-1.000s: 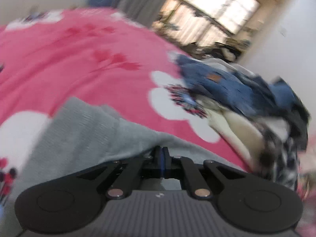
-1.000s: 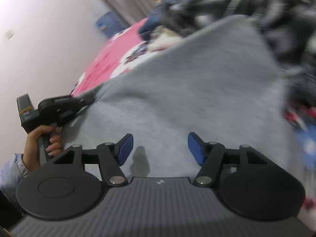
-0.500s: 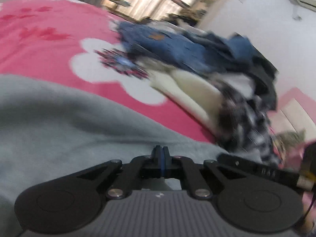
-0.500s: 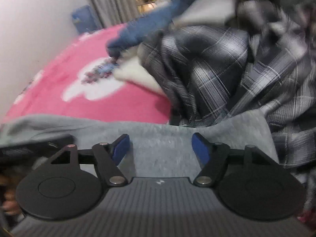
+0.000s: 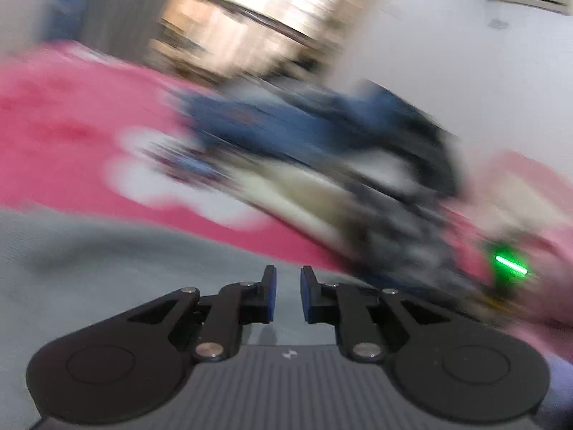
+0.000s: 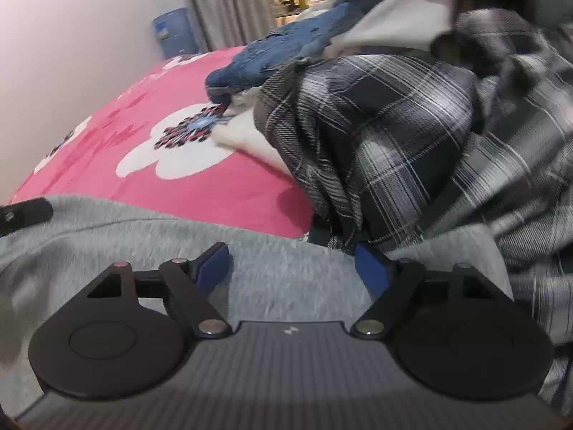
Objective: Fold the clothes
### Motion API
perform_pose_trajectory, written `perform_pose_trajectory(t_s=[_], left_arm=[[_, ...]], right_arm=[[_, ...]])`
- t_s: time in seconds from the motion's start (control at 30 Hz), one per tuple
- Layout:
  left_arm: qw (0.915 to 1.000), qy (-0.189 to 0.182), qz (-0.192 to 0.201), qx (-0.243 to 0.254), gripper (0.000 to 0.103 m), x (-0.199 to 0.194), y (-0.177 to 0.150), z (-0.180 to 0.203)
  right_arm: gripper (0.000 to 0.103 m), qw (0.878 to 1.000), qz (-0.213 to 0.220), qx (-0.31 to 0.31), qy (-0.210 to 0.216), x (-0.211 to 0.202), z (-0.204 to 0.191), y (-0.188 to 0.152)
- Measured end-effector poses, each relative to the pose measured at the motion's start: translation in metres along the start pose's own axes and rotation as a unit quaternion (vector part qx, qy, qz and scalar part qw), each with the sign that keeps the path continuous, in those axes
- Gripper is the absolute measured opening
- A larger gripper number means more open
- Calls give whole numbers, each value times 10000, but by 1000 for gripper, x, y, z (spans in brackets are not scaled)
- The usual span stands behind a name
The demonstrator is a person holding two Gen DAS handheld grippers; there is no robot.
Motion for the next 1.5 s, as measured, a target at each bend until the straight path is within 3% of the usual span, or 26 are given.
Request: perform_pose_trajectory(t_s=[0.07,0.13,0.23,0.3,0.37,0.5,0.67,0.77,0.83,0.87,0.97,1.03,1.07,1.2,1.37,1.47,1.5], left_arm=[[9965,-684,-347,346,13,2,-24,33],[9865,-1160,-763,869,13,3,-52,57],[9668,-1217,-1399,1757,14,-3,-98,58],[9638,-1136,-1286,2042,12,-21,-111,41],[9654,-951,-1491,1915,3,-33,-106,19],[9662,-460,-1792,1794,3,-48,-93,-5],[9732,-828,-968,1917,13,-45,-66,36],[9743,-908,-1032,1783,13,-13,-72,49],[9769,-952,-1393,1309,12,10,-81,42],[9772,-978,-1593,1006,3,19,-85,37],[9749,-1163,-1848,434,3,27,-84,24],[9719,-1260,-1983,133,3,31,-82,17],[9729,-1224,-1944,268,3,29,-81,17],[9791,-953,-1747,431,3,26,-73,10],[9790,-1013,-1764,153,3,25,-72,0],[9792,-1037,-1734,176,3,25,-73,1],[9794,-1036,-1729,143,3,25,-73,1]], right_arm=[[80,9999,-85,-78,90,1,2,2],[80,9997,-123,-128,140,1,4,3],[81,9993,-153,-268,201,-1,4,1],[82,9989,-175,-370,244,-1,4,1],[83,9984,-187,-454,286,-1,4,0],[84,9981,-179,-490,323,-1,4,1],[84,9990,-366,-244,71,-17,0,0],[84,9979,-500,-312,-276,-45,-9,-17],[84,9966,-608,-149,-531,-69,-11,-41],[84,9957,-660,-28,-653,-81,-11,-55],[85,9848,-794,224,-1529,-116,-11,-105],[85,9794,-799,349,-1819,-132,-16,-115],[83,9779,-781,434,-1891,-139,-18,-115],[75,9802,-515,716,-1770,-158,-32,-107],[75,9927,-235,650,-988,-151,-44,-98],[70,9830,-498,651,-1641,-145,-21,-124],[61,9807,-464,679,-1775,-149,-19,-127]])
Point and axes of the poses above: each gripper's, at about its wrist camera, not at the fingertips, and x roughly the way its jaws point, z to its right, y to its top, the point moved 9 cm from there along x, roughly the way its jaws point, and after that the axes turned 14 degrees about y, right-handed, at the moved point
